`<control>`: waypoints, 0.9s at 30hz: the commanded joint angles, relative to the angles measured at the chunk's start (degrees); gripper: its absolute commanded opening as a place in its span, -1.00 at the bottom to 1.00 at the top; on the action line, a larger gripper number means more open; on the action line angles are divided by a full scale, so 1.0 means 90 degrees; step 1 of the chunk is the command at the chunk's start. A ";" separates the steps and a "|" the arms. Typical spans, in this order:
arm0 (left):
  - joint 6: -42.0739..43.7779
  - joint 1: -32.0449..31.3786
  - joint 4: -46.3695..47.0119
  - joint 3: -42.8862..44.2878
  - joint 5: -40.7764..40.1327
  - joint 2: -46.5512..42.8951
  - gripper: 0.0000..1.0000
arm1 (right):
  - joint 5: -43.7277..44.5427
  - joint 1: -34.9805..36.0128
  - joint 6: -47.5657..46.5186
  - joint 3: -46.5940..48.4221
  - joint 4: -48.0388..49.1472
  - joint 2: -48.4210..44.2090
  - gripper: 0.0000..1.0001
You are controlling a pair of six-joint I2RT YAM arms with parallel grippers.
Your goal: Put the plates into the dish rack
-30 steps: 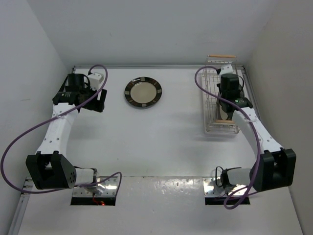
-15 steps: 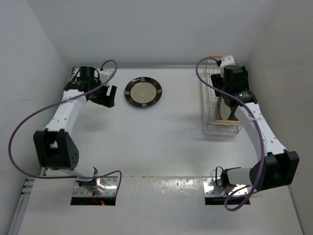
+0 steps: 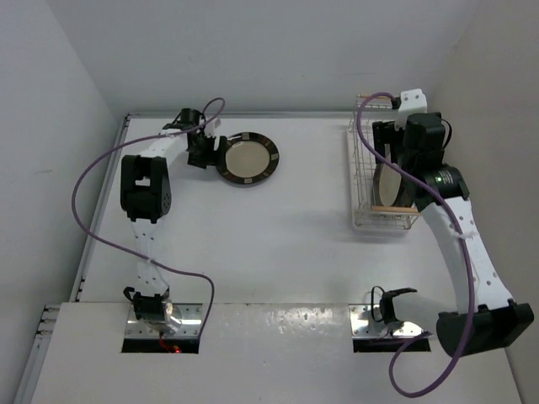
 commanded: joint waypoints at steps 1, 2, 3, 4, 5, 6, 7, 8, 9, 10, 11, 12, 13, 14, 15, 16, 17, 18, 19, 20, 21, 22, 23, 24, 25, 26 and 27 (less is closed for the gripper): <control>-0.0476 -0.0164 0.0501 0.0436 0.0090 0.0189 0.71 | -0.0341 0.0060 0.0443 -0.0309 0.0092 -0.0492 0.84; -0.0476 -0.0165 0.0502 0.0495 0.0090 0.0383 0.71 | -0.0371 0.0070 0.0772 -0.0387 0.0112 -0.0629 0.84; -0.0534 -0.0242 0.0502 0.0495 0.0090 0.0482 0.71 | -0.0400 0.0080 0.0794 -0.0523 0.0209 -0.0708 0.84; -0.0535 -0.0301 0.0502 0.0495 0.0090 0.0570 0.68 | -0.0381 0.0080 0.0843 -0.0641 0.0219 -0.0766 0.84; -0.0535 -0.0302 0.0502 0.0495 0.0322 0.0648 0.58 | -0.0352 0.0109 0.0911 -0.0681 0.0229 -0.0825 0.84; -0.0535 -0.0360 0.0502 0.0495 0.0392 0.0813 0.44 | -0.0313 0.0099 0.0941 -0.0787 0.0268 -0.0884 0.84; -0.0535 -0.0360 0.0502 0.0495 0.0450 0.0892 0.27 | -0.0284 0.0109 0.0951 -0.0817 0.0288 -0.0904 0.84; -0.0535 -0.0418 0.0502 0.0495 0.0451 0.0970 0.02 | -0.0167 0.0109 0.0960 -0.0837 0.0307 -0.0923 0.84; -0.0535 -0.0419 0.0502 0.0563 0.0451 0.1048 -0.10 | -0.0137 0.0099 0.0932 -0.0866 0.0336 -0.0914 0.84; -0.0535 -0.0477 0.0502 0.0564 0.0451 0.1146 -0.22 | -0.0118 0.0099 0.0922 -0.0896 0.0346 -0.0942 0.84; -0.0535 -0.0477 0.0502 0.0670 0.0538 0.1331 -0.36 | -0.0108 0.0109 0.0912 -0.0896 0.0385 -0.0923 0.86; -0.0535 -0.0477 0.0502 0.0758 0.0645 0.1400 -0.72 | -0.0117 0.0099 0.0921 -0.0896 0.0376 -0.0914 0.86; -0.0535 -0.0477 0.0502 0.0759 0.0753 0.1401 -0.97 | -0.0195 0.0109 0.0902 -0.0877 0.0366 -0.0884 0.86; -0.0535 -0.0477 0.0502 0.0759 0.1005 0.1401 -1.00 | -0.0234 0.0099 0.0883 -0.0847 0.0327 -0.0846 0.86; -0.0535 -0.0477 0.0502 0.0672 0.1230 0.1294 -1.00 | -0.0467 0.0119 0.0834 -0.0847 0.0308 -0.0806 0.86; -0.0390 -0.0477 0.0502 0.0594 0.1474 0.1148 -1.00 | -0.0914 0.0119 0.0766 -0.0837 0.0249 -0.0767 0.86; -0.0137 -0.0477 0.0502 0.0390 0.1670 0.0954 -1.00 | -0.1208 0.0119 0.0659 -0.0828 0.0046 -0.0709 0.86; 0.0059 -0.0545 0.0444 0.0282 0.1797 0.0478 -1.00 | -0.2294 0.0128 0.0590 -0.0818 -0.0198 -0.0592 0.86; 0.0312 -0.0613 0.0444 0.0155 0.1799 0.0202 -1.00 | -0.2662 0.0129 0.0589 -0.0818 -0.0200 -0.0514 0.86; 0.0615 -0.0711 0.0444 0.0009 0.1799 -0.0081 -1.00 | -0.2995 0.0264 0.0580 -0.0876 -0.0287 -0.0368 0.86; 0.1265 -0.0915 0.0376 -0.0341 0.1702 -0.0383 -1.00 | -0.3520 0.0352 0.0589 -0.0925 -0.0308 -0.0212 0.86; 0.1620 -0.1033 0.0375 -0.0538 0.1624 -0.0676 -1.00 | -0.3835 0.0566 0.0638 -0.1022 -0.0202 -0.0133 0.86; 0.1972 -0.1131 0.0259 -0.0723 0.1623 -0.1230 -1.00 | -0.3935 0.0839 0.0909 -0.1119 -0.0104 0.0022 0.86; 0.2604 -0.1335 0.0065 -0.1054 0.1816 -0.1468 -1.00 | -0.4245 0.1093 0.1028 -0.1294 0.0410 0.0256 0.86; 0.2881 -0.1433 -0.0063 -0.1202 0.1915 -0.1693 -1.00 | -0.4393 0.1192 0.1174 -0.1548 0.0608 0.0326 0.86; 0.3115 -0.1521 -0.0200 -0.1320 0.2022 -0.1888 -1.00 | -0.4617 0.1290 0.1330 -0.1666 0.0852 0.0530 0.86; 0.3456 -0.1609 -0.0336 -0.1418 0.2120 -0.2171 -1.00 | -0.4668 0.1484 0.1467 -0.2054 0.1715 0.0783 0.86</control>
